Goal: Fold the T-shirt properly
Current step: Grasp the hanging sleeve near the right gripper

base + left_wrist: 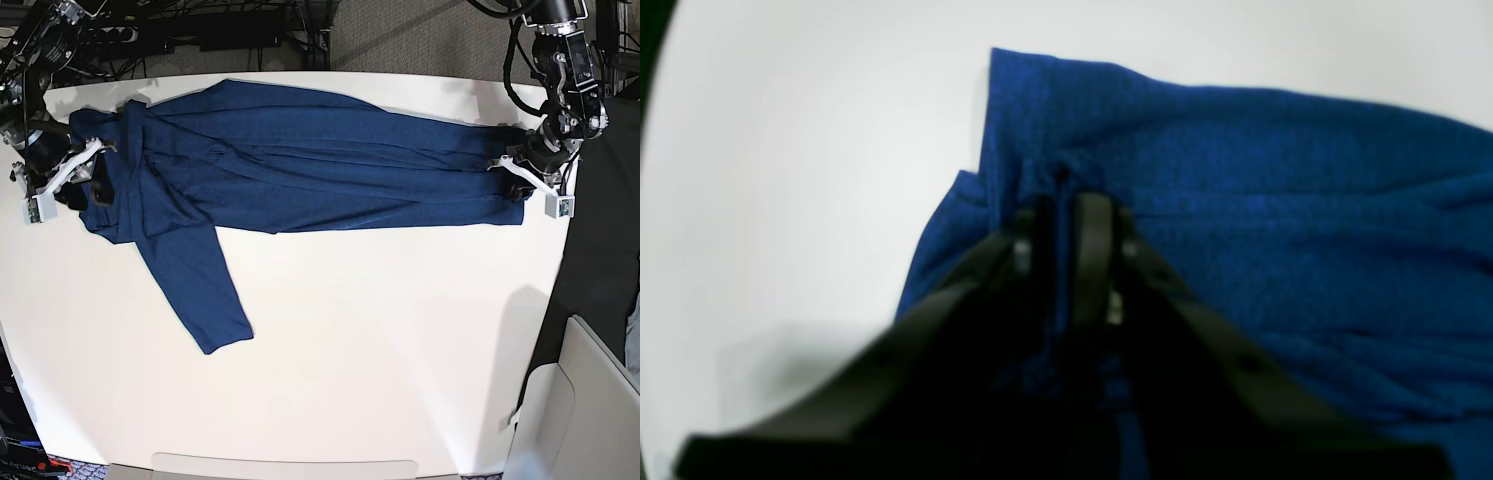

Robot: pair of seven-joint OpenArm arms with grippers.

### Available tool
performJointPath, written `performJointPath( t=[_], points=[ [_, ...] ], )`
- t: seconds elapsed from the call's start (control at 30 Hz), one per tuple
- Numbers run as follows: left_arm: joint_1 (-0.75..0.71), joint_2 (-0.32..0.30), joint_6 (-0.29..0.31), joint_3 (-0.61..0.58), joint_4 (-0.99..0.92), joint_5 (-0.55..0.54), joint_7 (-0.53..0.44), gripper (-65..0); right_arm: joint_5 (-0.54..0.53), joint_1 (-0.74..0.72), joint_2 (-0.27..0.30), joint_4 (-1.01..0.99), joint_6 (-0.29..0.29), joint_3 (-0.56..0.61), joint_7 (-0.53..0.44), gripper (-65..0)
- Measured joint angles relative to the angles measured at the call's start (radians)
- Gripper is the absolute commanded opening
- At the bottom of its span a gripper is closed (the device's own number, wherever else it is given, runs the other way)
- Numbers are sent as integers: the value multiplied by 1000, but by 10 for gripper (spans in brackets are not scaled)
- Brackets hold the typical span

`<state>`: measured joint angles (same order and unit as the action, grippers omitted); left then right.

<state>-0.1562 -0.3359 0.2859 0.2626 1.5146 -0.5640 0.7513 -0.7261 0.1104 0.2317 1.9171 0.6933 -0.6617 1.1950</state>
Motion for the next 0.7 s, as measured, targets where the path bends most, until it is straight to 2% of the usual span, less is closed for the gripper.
performJointPath(
  t=[0.13,0.33,0.57,0.7],
  points=[
    [-2,0,-21,0,4,0,0,-509,95,-79,-4,-28,1,4,-3,-388],
    [-2,1,-24,0,13,1,1,-509,174,-250,-1,-218,-1,33,-3,-386],
    [-2,3,-24,0,15,1,1,-509,337,-420,-9,-455,0,229,-121,-384],
    [-4,2,-24,0,16,0,2,-509,390,-517,-40,-610,2,264,-185,-384]
  ],
)
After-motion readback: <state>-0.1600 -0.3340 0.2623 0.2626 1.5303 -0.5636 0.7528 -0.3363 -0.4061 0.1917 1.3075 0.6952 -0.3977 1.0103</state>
